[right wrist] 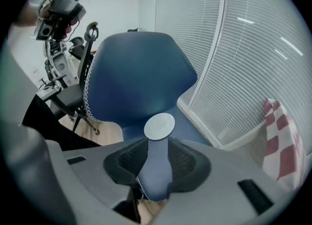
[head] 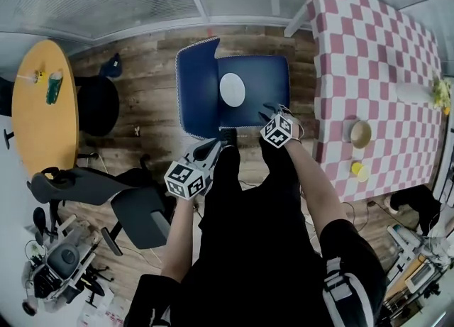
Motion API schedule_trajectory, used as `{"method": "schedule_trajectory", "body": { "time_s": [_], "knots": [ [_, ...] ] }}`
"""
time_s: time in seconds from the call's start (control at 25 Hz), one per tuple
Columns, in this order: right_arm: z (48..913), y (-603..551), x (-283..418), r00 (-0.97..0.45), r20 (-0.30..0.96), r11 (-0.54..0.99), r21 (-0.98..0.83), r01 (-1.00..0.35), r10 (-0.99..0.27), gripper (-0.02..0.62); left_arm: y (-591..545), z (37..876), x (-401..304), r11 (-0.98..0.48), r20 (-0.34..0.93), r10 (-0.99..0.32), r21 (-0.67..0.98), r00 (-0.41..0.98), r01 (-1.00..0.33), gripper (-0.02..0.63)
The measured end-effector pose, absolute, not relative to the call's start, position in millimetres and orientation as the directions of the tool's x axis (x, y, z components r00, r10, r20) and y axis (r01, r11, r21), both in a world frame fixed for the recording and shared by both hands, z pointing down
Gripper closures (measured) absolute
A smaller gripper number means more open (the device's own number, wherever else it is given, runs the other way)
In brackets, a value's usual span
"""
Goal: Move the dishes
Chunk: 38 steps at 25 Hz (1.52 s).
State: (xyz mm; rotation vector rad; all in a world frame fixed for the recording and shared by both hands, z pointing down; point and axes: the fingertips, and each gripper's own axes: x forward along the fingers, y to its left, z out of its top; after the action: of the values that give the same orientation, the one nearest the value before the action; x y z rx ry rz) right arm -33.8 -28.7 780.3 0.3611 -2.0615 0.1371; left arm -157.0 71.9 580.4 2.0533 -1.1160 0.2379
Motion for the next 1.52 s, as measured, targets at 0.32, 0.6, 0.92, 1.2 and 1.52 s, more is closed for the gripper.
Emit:
{"method": "schedule_trajectory", "body": {
  "time_s": [0.32,0.6,0.92,1.2,1.52],
  "knots": [
    [822.0,-45.2,-52.2,-0.524,0.839,0.901,-0.106,-0.42,-0.145,0.466,43.8,607.1,-163.8,-0.291,0.511,-0.633,0.54,0.582,-0.79,0.581],
    [872.9,-47.8,-76.1,-0.527,0.847,0.932,-0.128,-0.338,-0.075,0.466,37.5,642.6,-167.3,-0.291,0.541,-0.604,0.534,0.586,-0.794,0.581],
    [940.6,-67.6,-91.1,-0.548,0.833,0.808,-0.269,-0.524,-0.079,0.468,36.7,677.7,-172.1,-0.272,0.557,-0.588,0.547,0.587,-0.791,0.581],
    [997.1,-76.9,-94.2,-0.557,0.827,0.666,-0.371,-0.648,-0.081,0.471,29.3,697.9,-185.2,-0.24,0.548,-0.604,0.567,0.578,-0.788,0.581],
    [1035.2,-86.1,-101.5,-0.629,0.774,0.445,-0.54,-0.715,-0.071,0.471,23.2,707.4,-186.3,-0.275,0.551,-0.593,0.547,0.588,-0.79,0.581]
  ]
}}
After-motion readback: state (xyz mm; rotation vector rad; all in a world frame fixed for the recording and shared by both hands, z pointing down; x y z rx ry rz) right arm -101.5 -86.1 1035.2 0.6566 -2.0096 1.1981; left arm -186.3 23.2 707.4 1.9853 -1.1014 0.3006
